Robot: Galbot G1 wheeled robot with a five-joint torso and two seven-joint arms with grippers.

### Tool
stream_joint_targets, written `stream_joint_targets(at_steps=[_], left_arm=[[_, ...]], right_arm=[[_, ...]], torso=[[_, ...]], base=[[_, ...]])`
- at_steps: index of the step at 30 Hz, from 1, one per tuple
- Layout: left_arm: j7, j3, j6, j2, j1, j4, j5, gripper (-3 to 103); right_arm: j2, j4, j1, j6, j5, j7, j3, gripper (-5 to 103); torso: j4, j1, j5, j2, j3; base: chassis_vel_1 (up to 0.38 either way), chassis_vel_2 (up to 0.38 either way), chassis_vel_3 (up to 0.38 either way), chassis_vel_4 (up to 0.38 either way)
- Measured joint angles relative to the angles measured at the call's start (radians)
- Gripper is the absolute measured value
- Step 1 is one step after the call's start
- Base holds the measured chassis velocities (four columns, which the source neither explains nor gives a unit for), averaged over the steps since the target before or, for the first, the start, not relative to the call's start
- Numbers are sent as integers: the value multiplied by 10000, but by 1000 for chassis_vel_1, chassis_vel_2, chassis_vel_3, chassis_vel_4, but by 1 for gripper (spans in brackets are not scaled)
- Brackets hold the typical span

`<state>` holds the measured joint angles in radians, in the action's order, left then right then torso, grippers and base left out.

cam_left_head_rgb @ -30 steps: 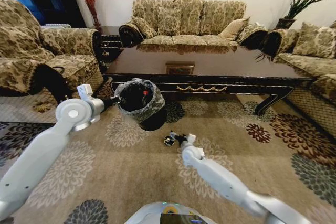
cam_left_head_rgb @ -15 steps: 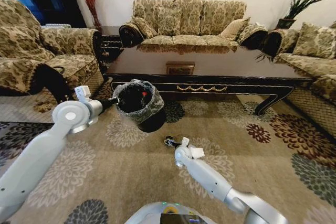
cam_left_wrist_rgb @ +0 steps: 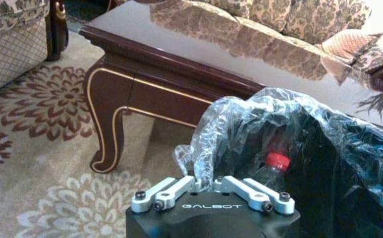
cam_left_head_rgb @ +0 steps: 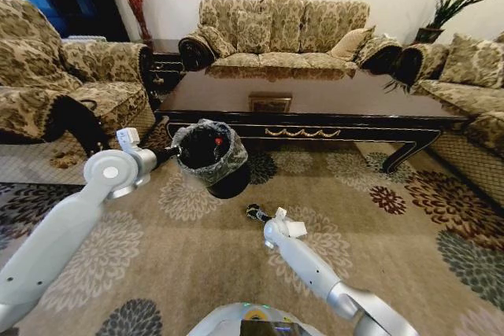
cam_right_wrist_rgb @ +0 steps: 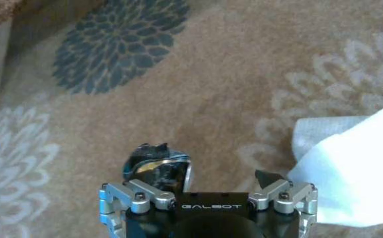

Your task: Move to the front of the table and pick up the trash from the floor, then place it into the trash bin.

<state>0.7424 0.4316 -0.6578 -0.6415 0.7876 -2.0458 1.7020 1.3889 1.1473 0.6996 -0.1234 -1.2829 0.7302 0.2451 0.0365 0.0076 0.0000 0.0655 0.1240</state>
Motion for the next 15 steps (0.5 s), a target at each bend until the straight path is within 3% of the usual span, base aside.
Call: stream_joint_targets(at_steps=[12, 15], left_arm=[[-4, 136, 9, 27, 189, -55, -10, 4], [-4, 185, 11, 29, 272, -65, -17, 4]], right_arm=[[406, -939, -257, -139, 326, -347, 317, 103], [561, -1217, -372, -101, 419, -537, 303, 99]], torso=[[-1, 0, -1, 0, 1], [-1, 0, 0, 0, 0]], base=[[0, 0, 0, 0], [0, 0, 0, 0]])
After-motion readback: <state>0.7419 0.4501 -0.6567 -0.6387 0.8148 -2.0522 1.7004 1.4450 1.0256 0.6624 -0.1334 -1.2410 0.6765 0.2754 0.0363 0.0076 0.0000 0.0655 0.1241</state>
